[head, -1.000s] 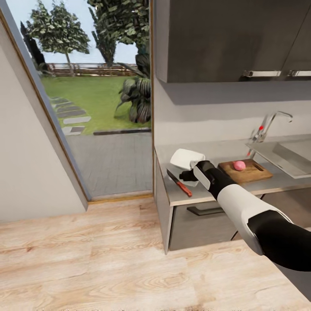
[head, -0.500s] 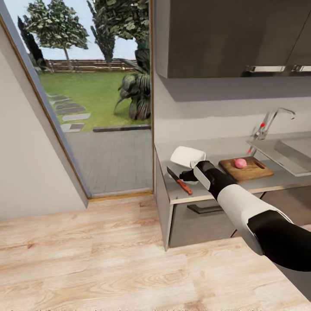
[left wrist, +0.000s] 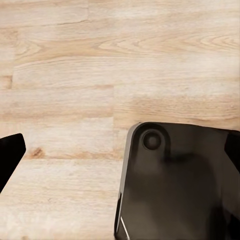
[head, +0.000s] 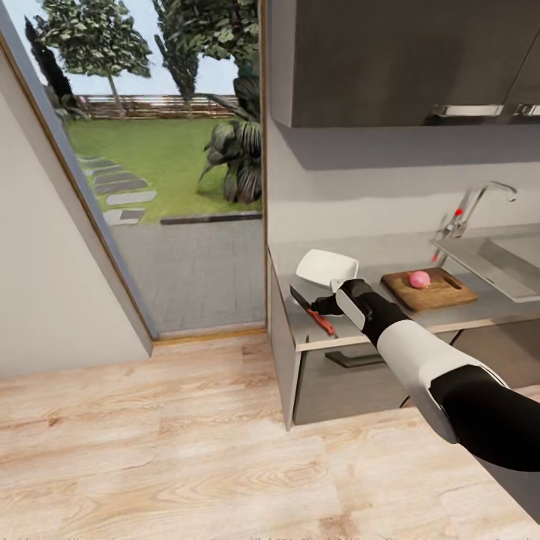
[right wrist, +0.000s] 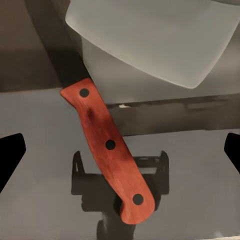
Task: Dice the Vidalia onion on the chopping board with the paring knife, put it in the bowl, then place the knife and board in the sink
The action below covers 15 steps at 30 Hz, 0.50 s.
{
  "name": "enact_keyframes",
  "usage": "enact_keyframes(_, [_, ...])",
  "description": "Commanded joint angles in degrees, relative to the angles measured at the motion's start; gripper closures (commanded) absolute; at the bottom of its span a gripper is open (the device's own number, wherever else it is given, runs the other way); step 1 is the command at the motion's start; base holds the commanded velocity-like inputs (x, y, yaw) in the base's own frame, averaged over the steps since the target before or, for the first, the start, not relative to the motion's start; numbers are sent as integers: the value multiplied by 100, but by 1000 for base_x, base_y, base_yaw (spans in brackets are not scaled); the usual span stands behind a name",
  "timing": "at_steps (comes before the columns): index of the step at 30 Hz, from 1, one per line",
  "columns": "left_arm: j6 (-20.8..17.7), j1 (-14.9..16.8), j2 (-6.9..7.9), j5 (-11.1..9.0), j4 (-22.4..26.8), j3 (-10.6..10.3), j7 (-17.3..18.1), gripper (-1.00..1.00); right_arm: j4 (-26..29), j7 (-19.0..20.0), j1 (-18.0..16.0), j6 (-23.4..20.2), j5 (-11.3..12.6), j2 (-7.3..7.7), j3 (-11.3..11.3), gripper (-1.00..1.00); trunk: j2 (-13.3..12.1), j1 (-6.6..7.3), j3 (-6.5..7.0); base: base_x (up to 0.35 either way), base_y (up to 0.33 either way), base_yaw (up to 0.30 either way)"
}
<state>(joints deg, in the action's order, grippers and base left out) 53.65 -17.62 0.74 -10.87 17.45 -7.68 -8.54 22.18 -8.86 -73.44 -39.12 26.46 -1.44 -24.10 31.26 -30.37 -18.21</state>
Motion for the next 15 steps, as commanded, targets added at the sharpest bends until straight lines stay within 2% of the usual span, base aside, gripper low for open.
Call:
enact_keyframes(1, [5, 0, 5, -38, 13, -49, -33, -100, 6, -46, -5, -17, 61, 3, -43, -100, 8, -2, -16, 0, 0, 0])
enact_keyframes(15, [5, -4, 5, -38, 13, -49, -32, -100, 3, -46, -4, -17, 61, 3, -43, -100, 8, -2, -129, 0, 0, 0])
